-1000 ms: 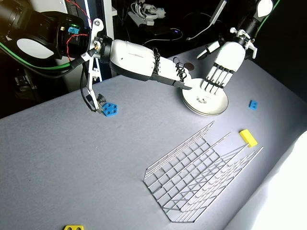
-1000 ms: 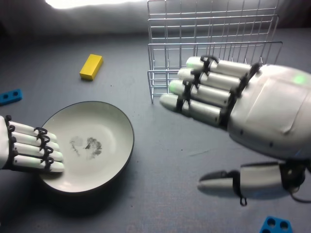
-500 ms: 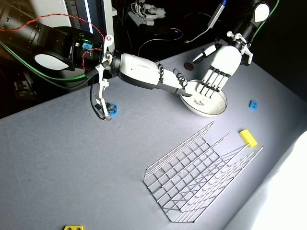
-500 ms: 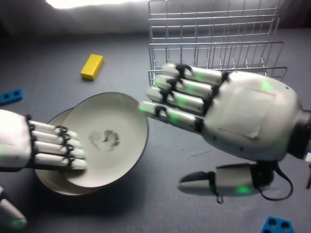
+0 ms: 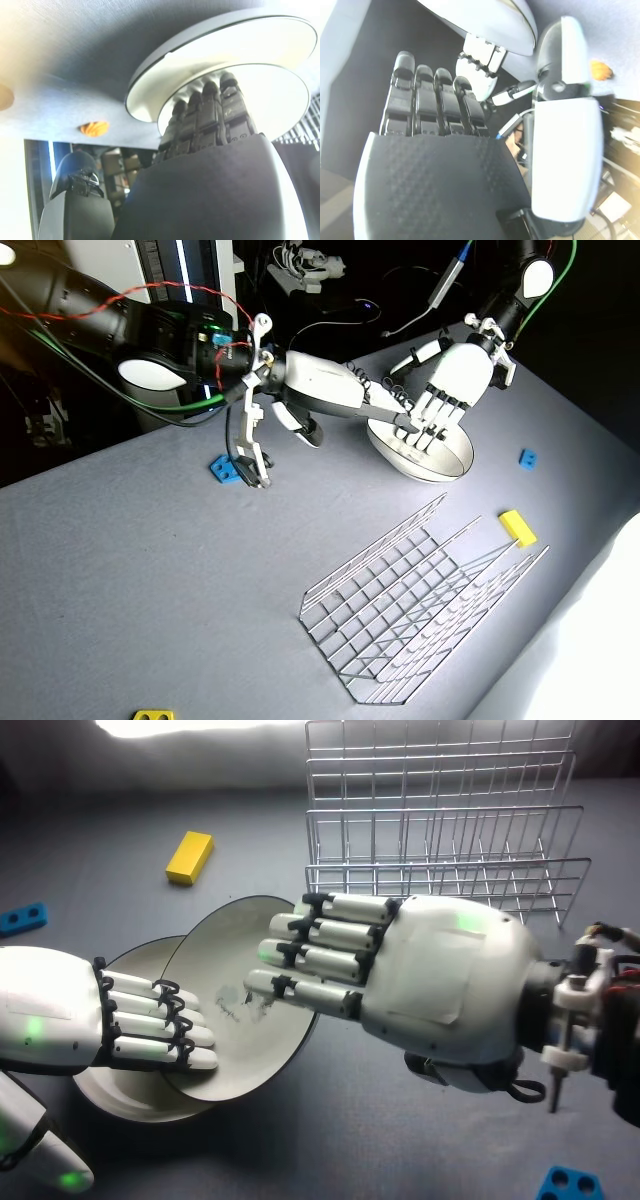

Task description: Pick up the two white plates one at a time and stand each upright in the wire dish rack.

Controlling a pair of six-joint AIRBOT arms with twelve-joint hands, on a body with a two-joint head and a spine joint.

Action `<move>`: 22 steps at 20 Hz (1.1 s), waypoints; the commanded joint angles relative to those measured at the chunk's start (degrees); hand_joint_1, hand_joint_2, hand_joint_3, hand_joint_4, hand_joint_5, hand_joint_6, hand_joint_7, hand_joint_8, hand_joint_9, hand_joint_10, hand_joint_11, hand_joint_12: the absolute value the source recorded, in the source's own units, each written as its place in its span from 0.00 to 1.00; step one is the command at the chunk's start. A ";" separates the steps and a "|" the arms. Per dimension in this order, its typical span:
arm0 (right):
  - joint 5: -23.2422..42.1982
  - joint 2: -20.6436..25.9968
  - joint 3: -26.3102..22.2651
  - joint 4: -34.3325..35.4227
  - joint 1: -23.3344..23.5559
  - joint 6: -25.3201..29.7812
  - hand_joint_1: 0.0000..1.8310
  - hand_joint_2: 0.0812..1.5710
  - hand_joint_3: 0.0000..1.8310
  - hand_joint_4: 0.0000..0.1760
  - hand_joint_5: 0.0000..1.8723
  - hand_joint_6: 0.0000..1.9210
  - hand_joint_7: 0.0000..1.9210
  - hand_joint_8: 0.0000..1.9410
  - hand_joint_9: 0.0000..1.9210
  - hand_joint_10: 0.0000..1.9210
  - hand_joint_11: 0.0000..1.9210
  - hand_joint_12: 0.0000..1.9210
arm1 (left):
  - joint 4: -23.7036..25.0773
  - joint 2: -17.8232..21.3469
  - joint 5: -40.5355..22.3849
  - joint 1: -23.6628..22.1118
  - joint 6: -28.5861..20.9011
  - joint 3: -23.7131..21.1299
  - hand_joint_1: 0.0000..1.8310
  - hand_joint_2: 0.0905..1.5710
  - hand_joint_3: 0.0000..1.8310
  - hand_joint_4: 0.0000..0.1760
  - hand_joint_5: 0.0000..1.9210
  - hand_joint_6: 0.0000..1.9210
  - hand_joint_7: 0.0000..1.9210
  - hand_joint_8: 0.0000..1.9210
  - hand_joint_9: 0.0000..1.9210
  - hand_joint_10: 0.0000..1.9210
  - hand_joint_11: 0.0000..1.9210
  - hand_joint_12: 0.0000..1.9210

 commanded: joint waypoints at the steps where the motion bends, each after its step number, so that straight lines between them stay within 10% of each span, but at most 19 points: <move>1: 6.23 -0.49 0.36 -1.21 0.63 -0.52 0.66 0.56 0.00 0.00 0.04 0.01 0.01 0.00 0.01 0.00 0.00 0.28 | 0.08 -0.97 -1.44 -0.01 -0.07 -0.38 0.00 0.65 0.00 0.00 0.00 0.00 0.00 0.00 0.00 0.00 0.00 0.00; 22: 1.92 -19.60 20.96 -1.22 6.42 -1.41 0.55 0.61 0.00 0.00 0.04 0.00 0.02 0.00 0.01 0.00 0.00 0.25 | -0.85 -2.29 -1.43 0.89 -0.07 1.18 0.00 0.64 0.00 0.00 0.00 0.00 0.00 0.00 0.00 0.00 0.00 0.00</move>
